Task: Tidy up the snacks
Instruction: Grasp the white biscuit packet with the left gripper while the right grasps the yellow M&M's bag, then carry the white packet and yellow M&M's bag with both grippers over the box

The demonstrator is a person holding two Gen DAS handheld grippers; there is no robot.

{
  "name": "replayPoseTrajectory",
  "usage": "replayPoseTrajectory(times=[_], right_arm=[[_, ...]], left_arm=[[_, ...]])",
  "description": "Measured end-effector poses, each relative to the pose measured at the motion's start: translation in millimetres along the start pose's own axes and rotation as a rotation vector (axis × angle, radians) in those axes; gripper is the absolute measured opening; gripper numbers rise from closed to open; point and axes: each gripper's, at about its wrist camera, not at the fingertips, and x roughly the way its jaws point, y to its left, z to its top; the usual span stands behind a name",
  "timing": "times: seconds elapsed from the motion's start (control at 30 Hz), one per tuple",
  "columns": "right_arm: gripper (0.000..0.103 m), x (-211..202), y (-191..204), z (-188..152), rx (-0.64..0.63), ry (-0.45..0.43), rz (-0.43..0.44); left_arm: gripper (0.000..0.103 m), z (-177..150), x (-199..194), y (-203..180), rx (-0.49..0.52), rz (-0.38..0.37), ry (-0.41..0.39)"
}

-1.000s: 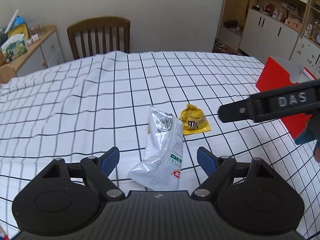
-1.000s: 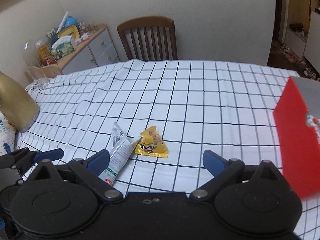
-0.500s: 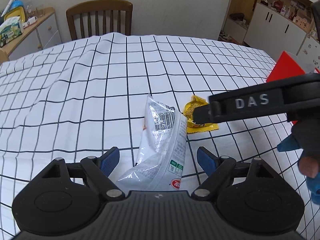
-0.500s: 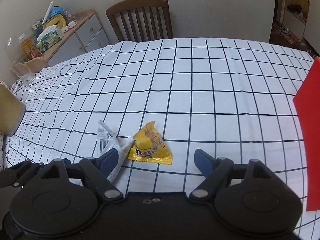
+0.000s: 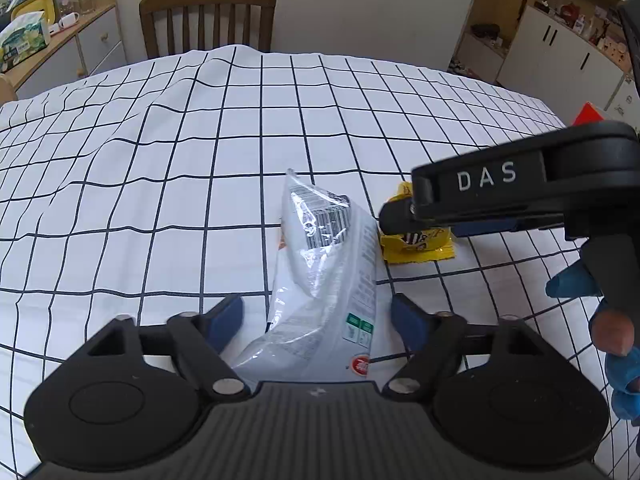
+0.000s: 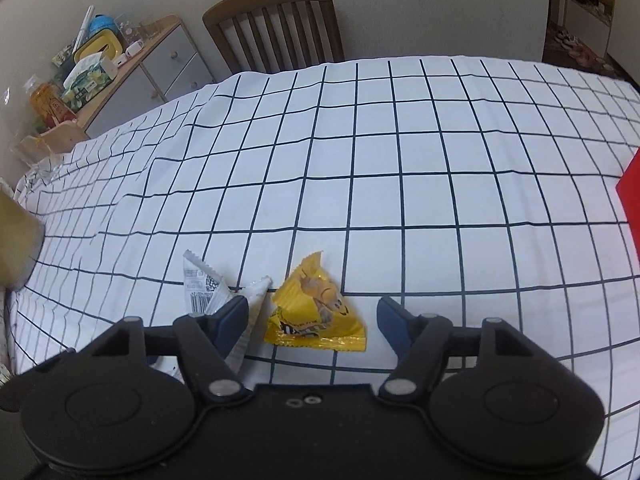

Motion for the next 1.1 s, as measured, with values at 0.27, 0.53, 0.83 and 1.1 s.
replayPoseTrajectory(times=[0.27, 0.53, 0.83, 1.1], right_arm=[[0.055, 7, 2, -3, -0.009, 0.011, -0.031], [0.044, 9, 19, -5, -0.093, 0.003, -0.083], [0.033, -7, 16, -17, -0.117, -0.009, -0.095], [0.028, -32, 6, -43, -0.096, -0.011, -0.081]], left_arm=[[0.061, 7, 3, 1, -0.015, 0.011, 0.004], [0.044, 8, 3, 5, -0.050, 0.026, 0.010], [0.038, 3, -5, 9, -0.096, 0.008, 0.032], [0.037, -17, -26, 1, -0.138, -0.012, 0.064]])
